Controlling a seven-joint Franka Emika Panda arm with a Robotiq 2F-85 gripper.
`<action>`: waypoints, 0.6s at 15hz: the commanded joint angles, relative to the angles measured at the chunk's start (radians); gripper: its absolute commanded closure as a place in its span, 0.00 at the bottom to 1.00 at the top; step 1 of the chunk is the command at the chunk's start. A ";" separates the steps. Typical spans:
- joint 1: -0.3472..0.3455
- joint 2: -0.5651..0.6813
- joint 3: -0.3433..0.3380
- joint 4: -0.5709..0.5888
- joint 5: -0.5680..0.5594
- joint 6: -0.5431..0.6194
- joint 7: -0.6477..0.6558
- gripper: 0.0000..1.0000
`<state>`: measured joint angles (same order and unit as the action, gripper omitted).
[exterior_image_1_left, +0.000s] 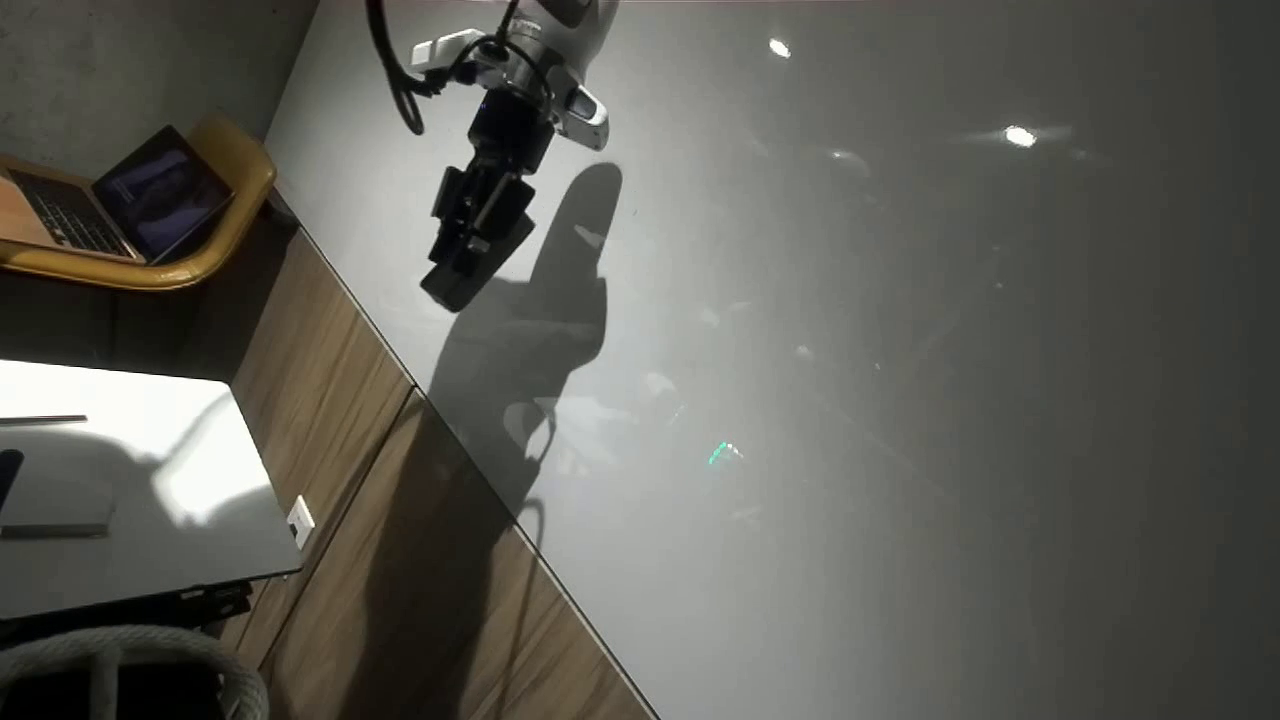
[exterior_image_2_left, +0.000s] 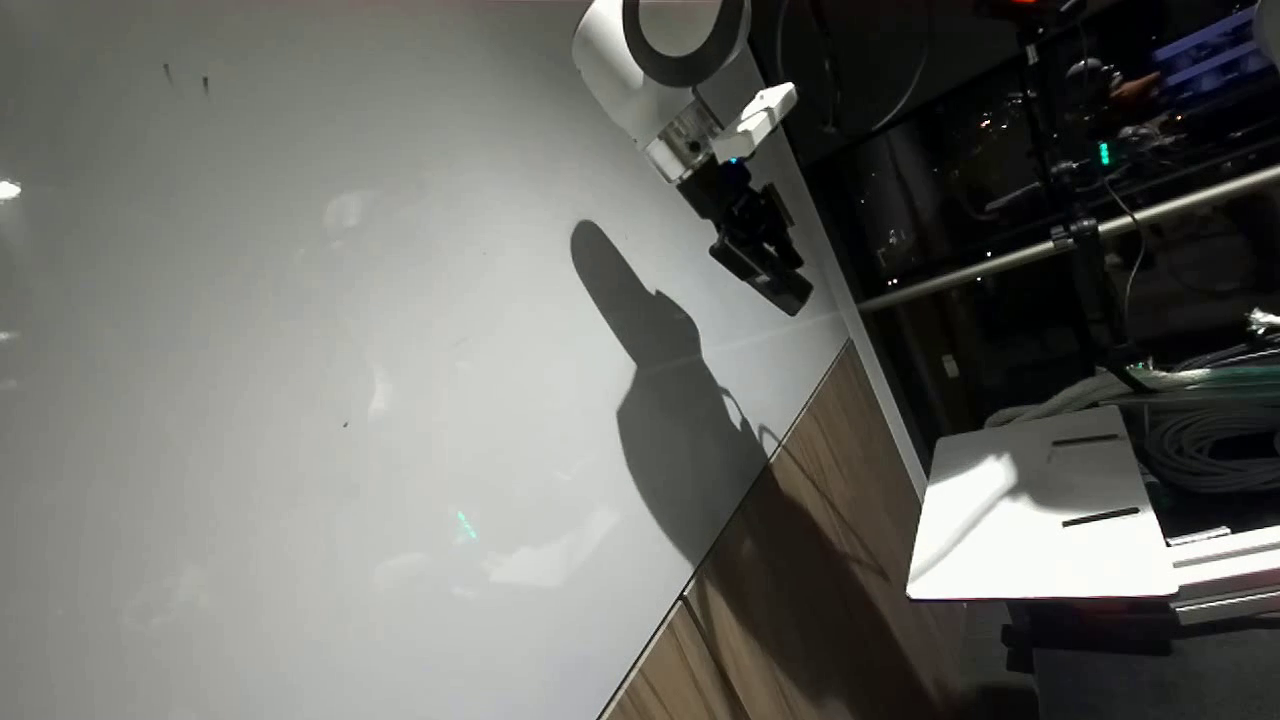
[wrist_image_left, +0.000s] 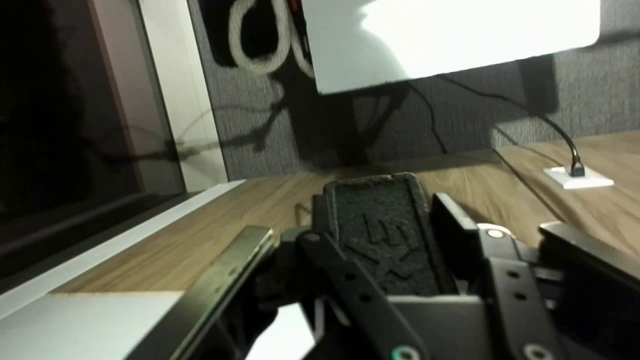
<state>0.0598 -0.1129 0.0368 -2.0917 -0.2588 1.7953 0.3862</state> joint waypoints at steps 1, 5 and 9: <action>-0.015 -0.057 0.003 -0.151 0.072 0.000 -0.002 0.72; -0.040 -0.005 -0.019 -0.250 0.148 0.048 -0.013 0.72; -0.041 0.068 -0.015 -0.290 0.260 0.088 -0.038 0.72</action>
<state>0.0201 -0.0858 0.0223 -2.3694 -0.0859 1.8540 0.3833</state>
